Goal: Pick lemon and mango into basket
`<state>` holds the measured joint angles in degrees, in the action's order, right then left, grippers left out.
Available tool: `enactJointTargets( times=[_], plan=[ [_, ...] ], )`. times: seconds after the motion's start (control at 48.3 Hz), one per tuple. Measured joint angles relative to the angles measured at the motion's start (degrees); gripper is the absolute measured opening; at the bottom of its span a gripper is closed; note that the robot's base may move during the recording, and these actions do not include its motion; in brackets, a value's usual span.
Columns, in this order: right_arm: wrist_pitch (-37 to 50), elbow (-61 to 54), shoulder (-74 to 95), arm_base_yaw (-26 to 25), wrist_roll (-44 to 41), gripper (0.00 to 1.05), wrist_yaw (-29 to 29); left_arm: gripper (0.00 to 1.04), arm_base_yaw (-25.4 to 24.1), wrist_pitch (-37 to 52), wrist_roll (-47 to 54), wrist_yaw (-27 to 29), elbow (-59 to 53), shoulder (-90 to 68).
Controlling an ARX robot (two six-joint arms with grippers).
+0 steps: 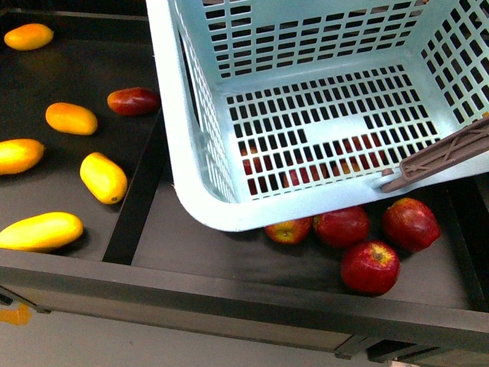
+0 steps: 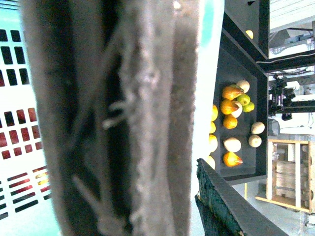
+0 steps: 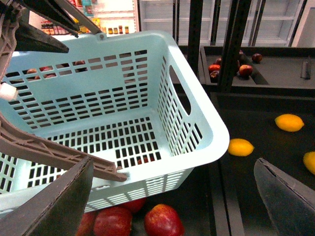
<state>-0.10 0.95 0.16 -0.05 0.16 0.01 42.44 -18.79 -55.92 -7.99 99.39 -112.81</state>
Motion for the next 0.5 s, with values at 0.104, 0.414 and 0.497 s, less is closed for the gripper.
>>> enactJointTargets(
  times=[0.104,0.414,0.497],
  plan=[
    [0.0,0.0,0.0,0.0,0.0,0.96,0.0,0.28,0.0,0.0,0.0,0.0,0.0,0.0],
    [-9.8,6.3,18.9,-4.5,18.4,0.96,20.4,0.28,-0.3,0.0,0.4,0.7,0.0,0.0],
    [0.4,8.0,28.3,-14.1,19.8,0.96,14.5,0.28,-0.3,0.0,0.4,0.5,0.0,0.0]
  ],
)
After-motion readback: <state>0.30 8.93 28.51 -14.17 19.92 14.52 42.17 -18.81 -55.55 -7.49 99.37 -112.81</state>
